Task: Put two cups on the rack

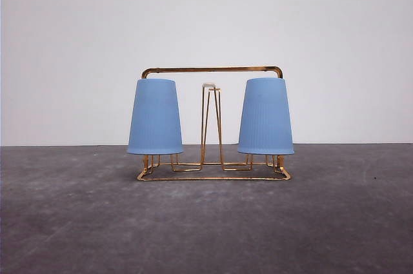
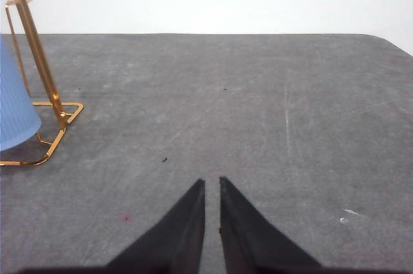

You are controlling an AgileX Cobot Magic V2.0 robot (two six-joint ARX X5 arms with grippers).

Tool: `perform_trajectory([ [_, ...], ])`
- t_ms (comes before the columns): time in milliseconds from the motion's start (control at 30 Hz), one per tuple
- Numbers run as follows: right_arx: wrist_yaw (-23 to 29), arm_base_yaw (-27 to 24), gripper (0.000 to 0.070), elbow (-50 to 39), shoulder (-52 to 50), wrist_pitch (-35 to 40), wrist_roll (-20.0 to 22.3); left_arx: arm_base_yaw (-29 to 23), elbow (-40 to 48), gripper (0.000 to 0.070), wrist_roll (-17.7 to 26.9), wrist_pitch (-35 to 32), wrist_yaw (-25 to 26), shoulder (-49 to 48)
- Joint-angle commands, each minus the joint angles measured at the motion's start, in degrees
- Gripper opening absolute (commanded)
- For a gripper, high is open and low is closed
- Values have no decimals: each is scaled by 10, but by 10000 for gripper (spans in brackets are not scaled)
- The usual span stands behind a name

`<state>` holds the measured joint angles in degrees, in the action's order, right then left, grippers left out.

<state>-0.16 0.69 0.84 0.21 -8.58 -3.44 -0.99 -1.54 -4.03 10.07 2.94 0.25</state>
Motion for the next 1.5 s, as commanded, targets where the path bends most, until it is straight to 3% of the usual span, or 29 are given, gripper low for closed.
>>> perform_trajectory([
  [0,2,-1,38,-2,0,5,-6,0,8,0,3,-7,0,-1],
  [1467,2,-1,38,-2,0,5,-6,0,8,0,3,-7,0,-1],
])
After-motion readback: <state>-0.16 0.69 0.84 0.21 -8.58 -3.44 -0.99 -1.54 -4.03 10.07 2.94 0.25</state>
